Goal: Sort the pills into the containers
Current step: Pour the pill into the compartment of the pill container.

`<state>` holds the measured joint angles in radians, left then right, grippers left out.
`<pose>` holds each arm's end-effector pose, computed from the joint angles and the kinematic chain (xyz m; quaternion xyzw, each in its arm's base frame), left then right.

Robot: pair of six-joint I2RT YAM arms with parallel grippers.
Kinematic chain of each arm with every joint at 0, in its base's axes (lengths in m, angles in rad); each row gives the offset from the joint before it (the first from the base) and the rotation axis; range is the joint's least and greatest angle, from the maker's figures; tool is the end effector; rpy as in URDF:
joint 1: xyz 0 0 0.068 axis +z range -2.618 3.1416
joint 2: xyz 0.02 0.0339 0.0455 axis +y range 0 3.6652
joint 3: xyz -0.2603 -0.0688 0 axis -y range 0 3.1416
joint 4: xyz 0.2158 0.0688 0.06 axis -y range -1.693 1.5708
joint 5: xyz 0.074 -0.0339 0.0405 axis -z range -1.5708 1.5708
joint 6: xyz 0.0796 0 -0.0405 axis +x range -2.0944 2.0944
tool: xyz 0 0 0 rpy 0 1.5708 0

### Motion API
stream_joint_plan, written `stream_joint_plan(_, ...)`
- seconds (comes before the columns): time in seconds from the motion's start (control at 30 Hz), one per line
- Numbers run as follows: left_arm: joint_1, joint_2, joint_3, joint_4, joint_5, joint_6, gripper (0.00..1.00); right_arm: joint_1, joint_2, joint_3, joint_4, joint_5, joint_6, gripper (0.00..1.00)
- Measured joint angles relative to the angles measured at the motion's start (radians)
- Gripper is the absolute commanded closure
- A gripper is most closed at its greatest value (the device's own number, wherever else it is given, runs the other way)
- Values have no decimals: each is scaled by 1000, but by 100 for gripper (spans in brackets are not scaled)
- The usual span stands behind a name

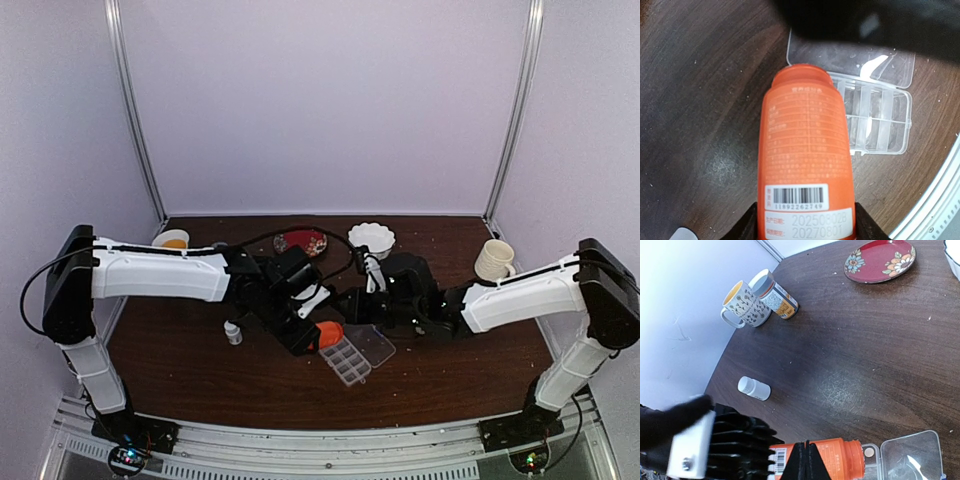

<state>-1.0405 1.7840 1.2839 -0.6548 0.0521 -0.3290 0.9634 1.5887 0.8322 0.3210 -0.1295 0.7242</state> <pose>0.1761 -0.3085 0.1767 0.3457 0.9150 -0.1503 0.1437 0.1978 0.3027 0.2048 -0.1349 0.8312 0.4371 0.3158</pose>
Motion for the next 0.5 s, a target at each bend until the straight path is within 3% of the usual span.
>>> stream_joint_plan(0.23, -1, 2, 51, -85, 4, 10, 100, 4, 151, -41, 126, -45, 63, 100)
stream_joint_plan(0.5, -4, 14, 63, -85, 3, 13, 100, 0, 14, -50, 0, 4, 27, 100)
